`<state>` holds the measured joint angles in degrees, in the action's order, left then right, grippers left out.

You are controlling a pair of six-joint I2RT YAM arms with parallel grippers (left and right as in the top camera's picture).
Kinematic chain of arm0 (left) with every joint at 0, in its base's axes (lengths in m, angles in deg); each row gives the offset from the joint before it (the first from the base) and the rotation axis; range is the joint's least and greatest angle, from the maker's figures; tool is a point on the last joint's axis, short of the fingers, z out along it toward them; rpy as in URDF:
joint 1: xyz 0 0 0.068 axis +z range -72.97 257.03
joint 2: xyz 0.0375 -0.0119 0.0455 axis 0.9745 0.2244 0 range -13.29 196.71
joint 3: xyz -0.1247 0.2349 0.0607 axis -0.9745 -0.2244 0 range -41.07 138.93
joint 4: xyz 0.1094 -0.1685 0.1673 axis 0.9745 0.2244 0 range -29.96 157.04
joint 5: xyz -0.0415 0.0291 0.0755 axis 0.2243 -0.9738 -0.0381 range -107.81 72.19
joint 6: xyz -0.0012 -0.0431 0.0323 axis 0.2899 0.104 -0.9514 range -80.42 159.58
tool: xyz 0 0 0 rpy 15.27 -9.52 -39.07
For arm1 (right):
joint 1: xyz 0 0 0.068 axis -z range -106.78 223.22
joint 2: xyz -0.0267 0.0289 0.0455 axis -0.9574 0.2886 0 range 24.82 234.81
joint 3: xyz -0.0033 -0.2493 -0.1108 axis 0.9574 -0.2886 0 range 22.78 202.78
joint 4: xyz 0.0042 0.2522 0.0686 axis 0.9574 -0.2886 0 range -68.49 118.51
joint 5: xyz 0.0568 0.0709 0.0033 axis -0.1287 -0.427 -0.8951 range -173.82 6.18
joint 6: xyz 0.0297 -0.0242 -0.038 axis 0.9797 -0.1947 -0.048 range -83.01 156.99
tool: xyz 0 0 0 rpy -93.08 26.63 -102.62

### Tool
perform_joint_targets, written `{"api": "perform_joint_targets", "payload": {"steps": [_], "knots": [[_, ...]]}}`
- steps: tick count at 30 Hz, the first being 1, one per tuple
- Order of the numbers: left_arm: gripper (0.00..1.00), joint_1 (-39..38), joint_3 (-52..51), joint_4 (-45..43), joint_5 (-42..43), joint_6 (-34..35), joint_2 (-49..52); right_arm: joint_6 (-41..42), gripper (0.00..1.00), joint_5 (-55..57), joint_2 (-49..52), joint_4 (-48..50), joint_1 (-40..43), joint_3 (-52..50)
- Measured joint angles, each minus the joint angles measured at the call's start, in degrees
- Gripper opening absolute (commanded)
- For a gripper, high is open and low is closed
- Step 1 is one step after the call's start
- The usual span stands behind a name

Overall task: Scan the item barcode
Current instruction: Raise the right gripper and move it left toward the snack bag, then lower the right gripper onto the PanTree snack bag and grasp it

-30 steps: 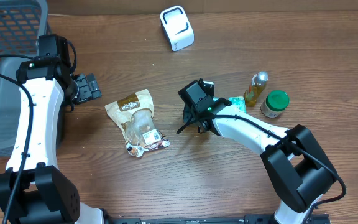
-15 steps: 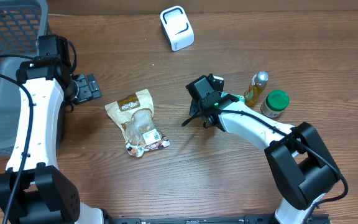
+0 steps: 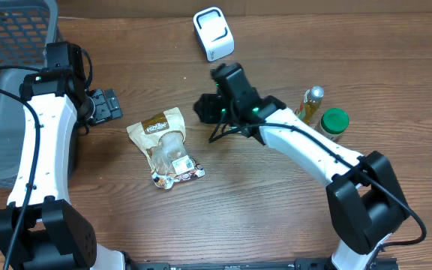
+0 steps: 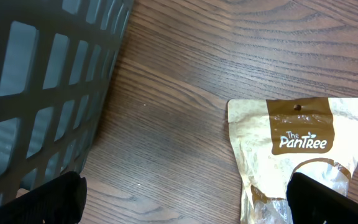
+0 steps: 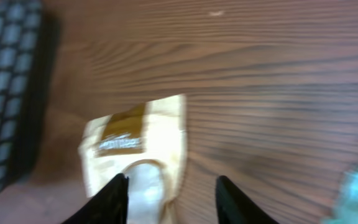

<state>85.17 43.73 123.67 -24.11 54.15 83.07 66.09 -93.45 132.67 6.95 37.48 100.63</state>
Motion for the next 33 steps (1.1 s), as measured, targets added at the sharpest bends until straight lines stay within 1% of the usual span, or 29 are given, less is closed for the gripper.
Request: {"api": "perform_joint_targets", "payload": {"steps": [3, 4, 9, 15, 19, 24, 29, 33], "knots": [[1.0, 0.0, 0.0, 0.0, 0.0, 0.0, 0.0, -1.0, 0.31, -0.4, 0.0, 0.5, -2.6, 0.0], [1.0, 0.0, 0.0, 0.0, 0.0, 0.0, 0.0, -1.4, 0.25, -0.2, 0.0, 0.6, -4.1, 0.0], [1.0, 0.0, 0.0, 0.0, 0.0, 0.0, 0.0, -4.0, 0.2, 1.1, 2.5, 3.7, -8.0, 0.0], [1.0, 0.0, 0.0, 0.0, 0.0, 0.0, 0.0, -5.6, 0.21, 1.7, 8.1, 7.5, -11.2, 0.0], [0.99, 0.0, 0.0, 0.0, 0.0, 0.0, 0.0, -6.9, 0.21, 1.7, 9.9, 7.7, -12.6, 0.0], [1.0, 0.0, 0.0, 0.0, 0.0, 0.0, 0.0, -7.3, 0.21, 2.8, 10.1, 4.7, -12.3, 0.0], [0.99, 0.0, 0.0, 0.0, 0.0, 0.0, 0.0, -7.5, 0.17, 3.4, 10.1, -2.1, -11.0, 0.1], [1.0, 0.0, 0.0, 0.0, 0.0, 0.0, 0.0, -6.0, 0.17, 4.4, 9.5, -7.8, -9.5, 1.1]]}}
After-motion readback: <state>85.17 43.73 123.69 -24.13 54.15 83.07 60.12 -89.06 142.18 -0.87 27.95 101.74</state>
